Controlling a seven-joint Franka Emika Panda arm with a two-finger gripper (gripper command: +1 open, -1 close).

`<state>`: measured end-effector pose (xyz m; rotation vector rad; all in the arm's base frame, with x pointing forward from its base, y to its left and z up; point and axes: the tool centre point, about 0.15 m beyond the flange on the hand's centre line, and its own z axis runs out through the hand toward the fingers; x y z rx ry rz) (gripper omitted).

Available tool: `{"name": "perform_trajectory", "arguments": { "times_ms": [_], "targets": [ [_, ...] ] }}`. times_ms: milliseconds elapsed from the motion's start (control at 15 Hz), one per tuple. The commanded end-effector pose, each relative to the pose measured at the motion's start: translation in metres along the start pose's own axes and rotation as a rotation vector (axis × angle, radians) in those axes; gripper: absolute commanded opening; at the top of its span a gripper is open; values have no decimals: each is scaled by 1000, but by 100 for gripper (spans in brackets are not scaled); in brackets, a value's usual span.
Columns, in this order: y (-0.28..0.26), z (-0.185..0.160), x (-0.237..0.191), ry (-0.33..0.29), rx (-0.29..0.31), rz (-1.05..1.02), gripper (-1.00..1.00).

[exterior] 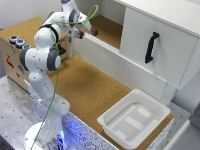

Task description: Place the pink block on top of the drawer

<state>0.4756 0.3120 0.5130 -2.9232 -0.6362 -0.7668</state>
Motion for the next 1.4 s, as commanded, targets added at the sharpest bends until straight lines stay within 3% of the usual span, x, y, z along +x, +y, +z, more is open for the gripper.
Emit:
{"name": "perform_trajectory", "arguments": {
  "times_ms": [0, 200, 533, 933, 1333],
  "targets": [
    [-64, 11, -20, 2, 224, -265, -100],
    [-102, 26, -27, -52, 329, -464, -100],
    [-127, 41, -19, -66, 491, -710, -100],
    [-144, 65, 11, 6, 593, -842, -100],
    [-167, 73, 5, -56, 647, -1000, -100]
  ]
}}
